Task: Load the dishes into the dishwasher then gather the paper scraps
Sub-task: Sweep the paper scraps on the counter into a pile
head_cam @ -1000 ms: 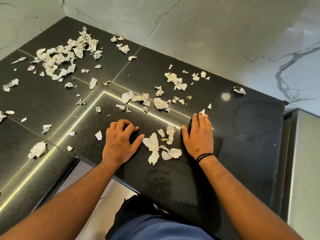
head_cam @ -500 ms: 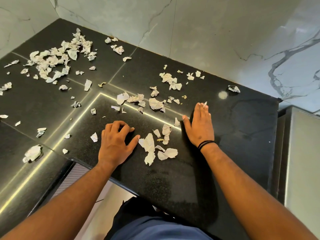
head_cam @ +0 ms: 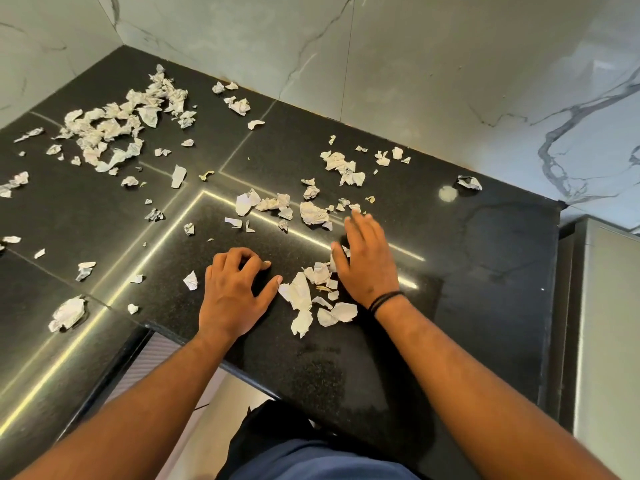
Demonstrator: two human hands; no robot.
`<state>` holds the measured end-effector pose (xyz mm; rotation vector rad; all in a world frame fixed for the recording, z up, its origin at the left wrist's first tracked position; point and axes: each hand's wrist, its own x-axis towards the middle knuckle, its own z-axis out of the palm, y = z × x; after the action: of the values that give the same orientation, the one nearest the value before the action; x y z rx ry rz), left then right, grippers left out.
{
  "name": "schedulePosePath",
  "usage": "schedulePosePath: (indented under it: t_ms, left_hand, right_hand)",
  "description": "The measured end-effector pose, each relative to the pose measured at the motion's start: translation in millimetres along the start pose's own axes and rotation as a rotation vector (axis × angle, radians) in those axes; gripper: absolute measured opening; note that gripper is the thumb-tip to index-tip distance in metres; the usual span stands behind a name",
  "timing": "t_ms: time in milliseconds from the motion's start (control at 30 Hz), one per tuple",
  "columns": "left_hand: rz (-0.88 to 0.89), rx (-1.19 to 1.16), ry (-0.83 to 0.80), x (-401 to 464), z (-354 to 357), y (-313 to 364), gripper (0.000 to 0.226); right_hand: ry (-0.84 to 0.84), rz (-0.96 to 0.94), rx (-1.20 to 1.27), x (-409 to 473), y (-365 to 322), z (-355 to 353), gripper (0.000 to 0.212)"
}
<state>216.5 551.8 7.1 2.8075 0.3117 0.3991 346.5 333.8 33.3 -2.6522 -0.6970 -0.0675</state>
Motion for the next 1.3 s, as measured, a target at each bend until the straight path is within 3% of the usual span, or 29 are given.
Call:
schedulePosePath:
  t_ms: [133, 200, 400, 567, 700, 833, 1067, 1200, 1300]
  left_hand:
    - [0.0, -0.001, -0.005, 0, 1, 0, 0.045]
    - [0.004, -0.001, -0.005, 0, 1, 0, 0.045]
    - [0.003, -0.002, 0.002, 0, 2, -1, 0.044]
    - [0.009, -0.01, 0.011, 0, 0, 0, 0.043]
    - [0.008, -0.023, 0.012, 0, 0, 0, 0.043]
    - [0.011, -0.023, 0.013, 0, 0, 0, 0.043]
    - [0.002, -0.01, 0.013, 0, 1, 0, 0.042]
    - [0.002, -0.01, 0.011, -1, 1, -1, 0.042]
    - [0.002, -0.019, 0.011, 0, 1, -1, 0.042]
  right_hand:
    - [-0.199, 0.017, -0.04, 35, 11, 0, 0.065]
    - [-0.219, 0.024, -0.054, 29, 10, 3, 0.064]
    - [-0.16, -0.026, -0.015, -40, -12, 8, 0.064]
    - [-0.027, 0.0, 0.039, -9, -5, -1, 0.048]
    - [-0.171, 0.096, -0.027, 49, 16, -13, 0.068]
    - [-0.305, 0.118, -0.082, 56, 23, -11, 0.068]
    - [-0.147, -0.031, -0.021, -32, -10, 5, 0.05]
    - [0.022, 0.002, 0.094, -5, -13, -1, 0.038]
    - [-0.104, 0.019, 0.068, 35, -10, -7, 0.053]
